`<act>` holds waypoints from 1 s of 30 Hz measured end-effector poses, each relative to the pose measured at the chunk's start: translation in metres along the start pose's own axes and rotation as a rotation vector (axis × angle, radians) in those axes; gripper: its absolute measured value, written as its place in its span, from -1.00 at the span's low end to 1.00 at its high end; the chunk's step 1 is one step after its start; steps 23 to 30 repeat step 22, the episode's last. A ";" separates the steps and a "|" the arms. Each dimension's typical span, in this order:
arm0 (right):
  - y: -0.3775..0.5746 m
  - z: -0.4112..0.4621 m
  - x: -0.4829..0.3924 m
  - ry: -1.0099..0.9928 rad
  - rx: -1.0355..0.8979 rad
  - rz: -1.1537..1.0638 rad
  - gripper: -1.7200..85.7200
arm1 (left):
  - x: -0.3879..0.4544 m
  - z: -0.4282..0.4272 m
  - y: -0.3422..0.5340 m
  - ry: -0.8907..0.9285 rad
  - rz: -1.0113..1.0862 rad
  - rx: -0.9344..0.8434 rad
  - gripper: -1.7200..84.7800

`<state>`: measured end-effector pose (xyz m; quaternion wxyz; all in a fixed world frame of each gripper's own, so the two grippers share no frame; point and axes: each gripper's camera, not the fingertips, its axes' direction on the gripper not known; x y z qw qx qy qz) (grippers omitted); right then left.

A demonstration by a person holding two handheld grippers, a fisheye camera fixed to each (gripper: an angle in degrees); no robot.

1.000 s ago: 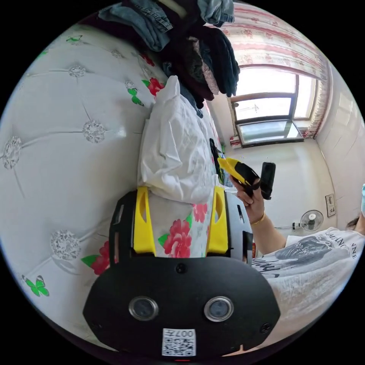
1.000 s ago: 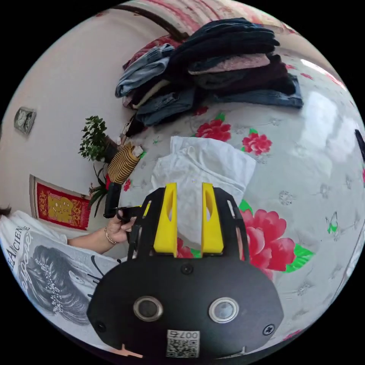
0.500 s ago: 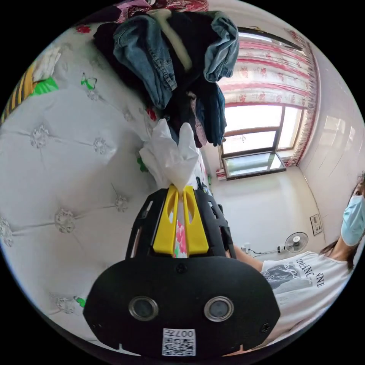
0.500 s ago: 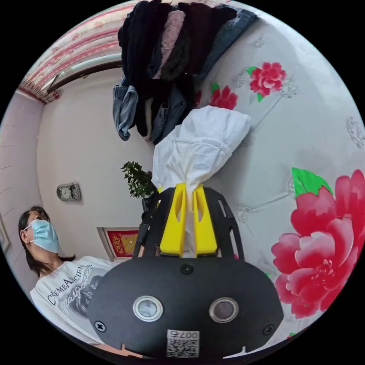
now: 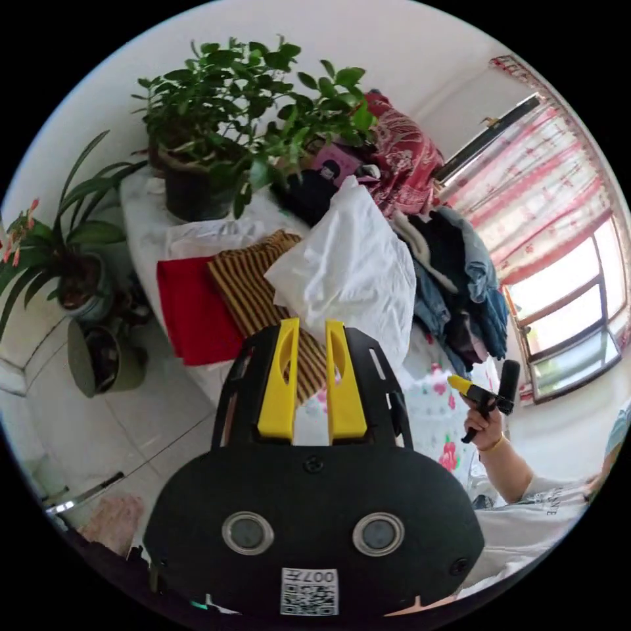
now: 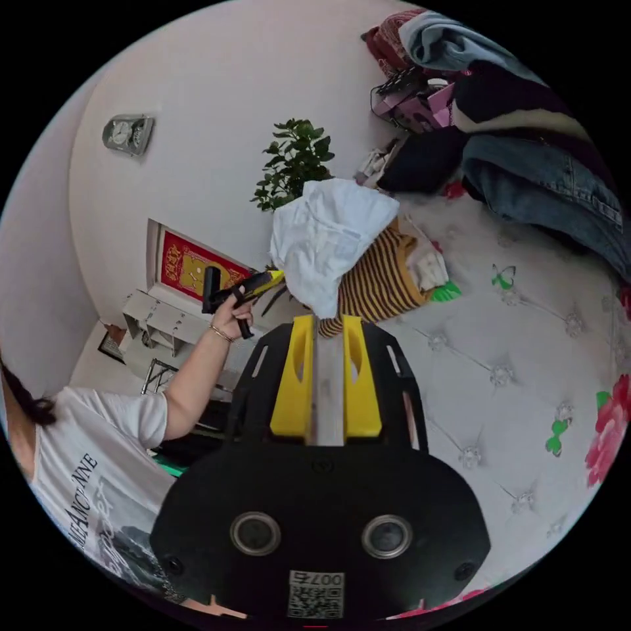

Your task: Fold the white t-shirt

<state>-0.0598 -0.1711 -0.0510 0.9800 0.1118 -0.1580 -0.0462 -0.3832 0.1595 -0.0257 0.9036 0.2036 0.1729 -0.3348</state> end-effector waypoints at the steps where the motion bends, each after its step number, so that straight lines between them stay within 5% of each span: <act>1: 0.027 0.009 0.004 0.103 -0.061 0.005 -0.92 | -0.003 0.001 0.012 -0.049 -0.009 -0.008 -0.84; 5: 0.134 0.016 0.022 0.395 -0.226 0.128 -0.93 | 0.038 0.044 0.102 -0.233 0.091 -0.111 -0.85; 13: 0.352 -0.002 -0.029 0.796 -0.402 0.439 -0.96 | 0.297 0.166 0.242 0.139 0.818 -0.474 -0.96; 15: 0.371 0.010 -0.036 0.797 -0.406 0.489 -0.96 | 0.370 0.186 0.293 0.152 0.997 -0.538 -0.98; 21: 0.397 0.015 -0.063 0.813 -0.019 0.617 -0.95 | 0.480 0.220 0.411 0.104 1.237 -0.714 -0.98; 30: 0.401 0.014 -0.065 0.776 0.023 0.622 -0.94 | 0.486 0.223 0.421 0.096 1.246 -0.737 -0.98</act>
